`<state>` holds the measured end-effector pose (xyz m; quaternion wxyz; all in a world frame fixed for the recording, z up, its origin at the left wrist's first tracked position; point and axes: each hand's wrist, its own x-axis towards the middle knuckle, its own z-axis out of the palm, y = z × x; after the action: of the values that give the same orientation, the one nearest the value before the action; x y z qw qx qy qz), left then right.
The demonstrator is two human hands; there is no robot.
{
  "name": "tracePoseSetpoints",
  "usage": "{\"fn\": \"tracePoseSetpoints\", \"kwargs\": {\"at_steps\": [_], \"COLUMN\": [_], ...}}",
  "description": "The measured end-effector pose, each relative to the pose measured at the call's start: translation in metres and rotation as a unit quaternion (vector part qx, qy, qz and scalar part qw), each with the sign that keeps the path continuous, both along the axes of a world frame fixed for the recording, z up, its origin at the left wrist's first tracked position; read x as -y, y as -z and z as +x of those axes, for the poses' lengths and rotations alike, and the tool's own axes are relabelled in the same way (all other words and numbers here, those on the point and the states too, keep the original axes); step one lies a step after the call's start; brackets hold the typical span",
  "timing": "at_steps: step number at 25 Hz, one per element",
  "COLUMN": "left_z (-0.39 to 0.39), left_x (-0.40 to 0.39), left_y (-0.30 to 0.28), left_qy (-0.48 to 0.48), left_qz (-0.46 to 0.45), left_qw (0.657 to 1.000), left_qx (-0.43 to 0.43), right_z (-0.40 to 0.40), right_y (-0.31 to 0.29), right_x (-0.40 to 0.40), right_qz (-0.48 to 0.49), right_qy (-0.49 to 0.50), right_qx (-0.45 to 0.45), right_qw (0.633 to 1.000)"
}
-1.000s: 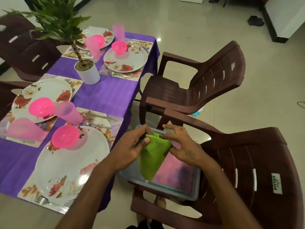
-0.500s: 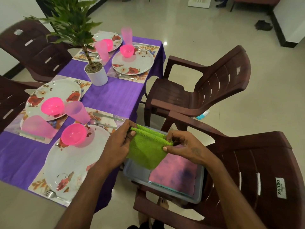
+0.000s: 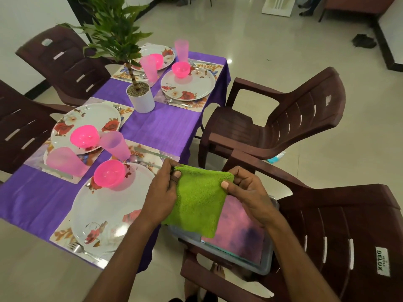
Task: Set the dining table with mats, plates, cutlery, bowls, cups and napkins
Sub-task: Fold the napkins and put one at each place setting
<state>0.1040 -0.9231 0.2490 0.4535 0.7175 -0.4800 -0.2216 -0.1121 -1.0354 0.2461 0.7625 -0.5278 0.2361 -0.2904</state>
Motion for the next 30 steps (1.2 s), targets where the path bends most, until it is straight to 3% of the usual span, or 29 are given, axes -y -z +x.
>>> {"fn": "tracePoseSetpoints", "kwargs": {"at_steps": [3, 5, 9, 15, 19, 22, 25, 30], "left_z": [-0.004, -0.010, -0.018, 0.003, 0.010, 0.016, 0.062, 0.122], "left_x": [0.006, 0.010, 0.014, 0.010, -0.001, -0.006, -0.003, 0.043], "left_y": [0.005, 0.012, 0.028, 0.042, 0.039, 0.035, 0.050, 0.085], "left_qy": [-0.026, -0.054, -0.160, -0.210, -0.209, -0.128, -0.106, -0.170], "left_qz": [-0.006, -0.007, -0.013, 0.006, 0.017, 0.014, -0.015, -0.046], "left_qw": [0.999, 0.994, 0.966, 0.937, 0.909, 0.906, 0.891, 0.930], "left_qx": [-0.043, -0.094, -0.201, -0.280, -0.359, -0.402, -0.440, -0.323], "right_z": [0.013, 0.020, 0.030, 0.025, 0.038, 0.055, 0.108, 0.214], "right_y": [0.002, 0.004, 0.008, 0.026, 0.029, 0.020, 0.022, 0.041], "right_x": [-0.005, -0.007, -0.022, -0.016, -0.010, 0.013, 0.045, 0.098], "right_qz": [0.094, 0.113, 0.081, 0.176, 0.126, 0.093, 0.042, -0.098], "right_qy": [0.077, 0.136, 0.108, 0.087, -0.018, -0.031, -0.046, 0.034], "right_qx": [0.024, -0.020, -0.126, -0.014, -0.079, -0.092, -0.113, -0.226], "right_qw": [0.992, 0.984, 0.983, 0.980, 0.989, 0.991, 0.992, 0.969]}}
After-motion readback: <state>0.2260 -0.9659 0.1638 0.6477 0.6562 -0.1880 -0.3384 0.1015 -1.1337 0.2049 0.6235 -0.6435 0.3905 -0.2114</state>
